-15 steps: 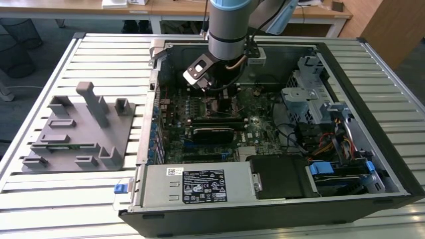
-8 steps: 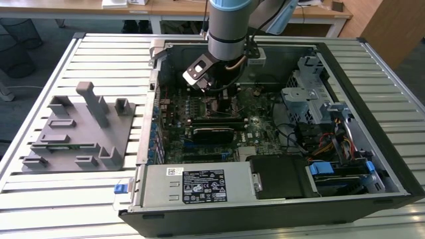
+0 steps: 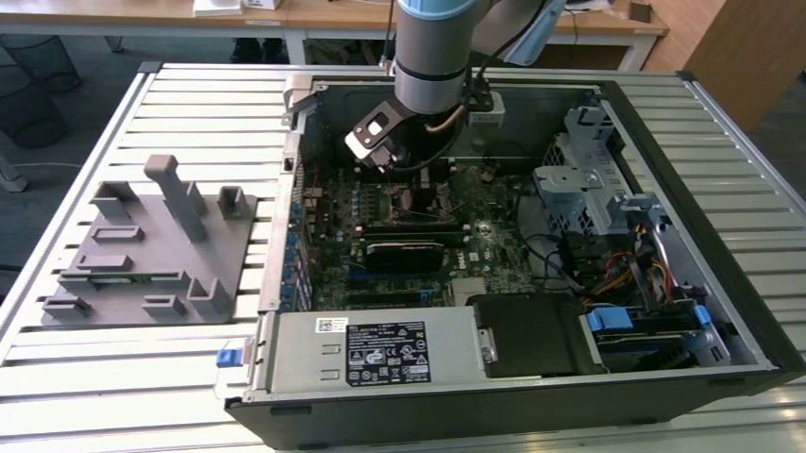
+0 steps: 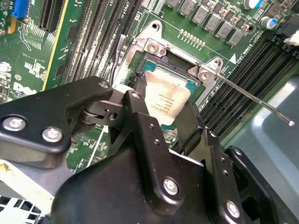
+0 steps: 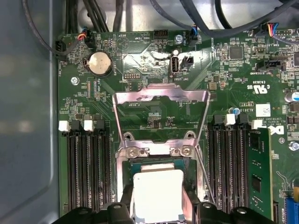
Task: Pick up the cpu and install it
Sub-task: 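Place the cpu into insertion slot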
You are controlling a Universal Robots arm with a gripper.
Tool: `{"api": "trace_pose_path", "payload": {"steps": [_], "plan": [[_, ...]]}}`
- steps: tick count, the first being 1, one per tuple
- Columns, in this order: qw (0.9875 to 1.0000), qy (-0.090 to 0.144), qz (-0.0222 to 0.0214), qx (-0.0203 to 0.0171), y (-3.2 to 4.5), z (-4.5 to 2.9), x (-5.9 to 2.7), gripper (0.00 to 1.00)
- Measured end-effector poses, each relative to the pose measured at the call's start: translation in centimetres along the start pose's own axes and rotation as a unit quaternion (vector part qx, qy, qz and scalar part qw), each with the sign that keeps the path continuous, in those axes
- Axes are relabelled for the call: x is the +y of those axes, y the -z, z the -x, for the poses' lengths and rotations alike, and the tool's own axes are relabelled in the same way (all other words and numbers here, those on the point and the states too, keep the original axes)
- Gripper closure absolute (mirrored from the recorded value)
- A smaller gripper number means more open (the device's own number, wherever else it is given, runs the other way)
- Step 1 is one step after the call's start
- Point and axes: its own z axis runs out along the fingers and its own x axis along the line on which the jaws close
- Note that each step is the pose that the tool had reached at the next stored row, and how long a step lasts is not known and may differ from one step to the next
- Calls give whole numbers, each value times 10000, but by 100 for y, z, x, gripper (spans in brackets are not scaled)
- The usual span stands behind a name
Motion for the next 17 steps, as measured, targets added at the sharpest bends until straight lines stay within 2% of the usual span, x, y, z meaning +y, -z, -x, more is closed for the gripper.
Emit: {"api": "trace_pose_path", "payload": {"steps": [9, 11, 12, 15, 16, 17], "plan": [[10000, 25, -4, 0, 18, 0, 1, 49], [10000, 91, -4, 2, 18, 0, 1, 48], [9999, 145, -5, 2, 18, -1, 2, 42], [9995, 302, -7, 3, 16, 0, 1, 42], [9994, 356, -8, 4, 13, 0, 1, 36], [9992, 407, -8, 4, 8, 0, 1, 36]]}}
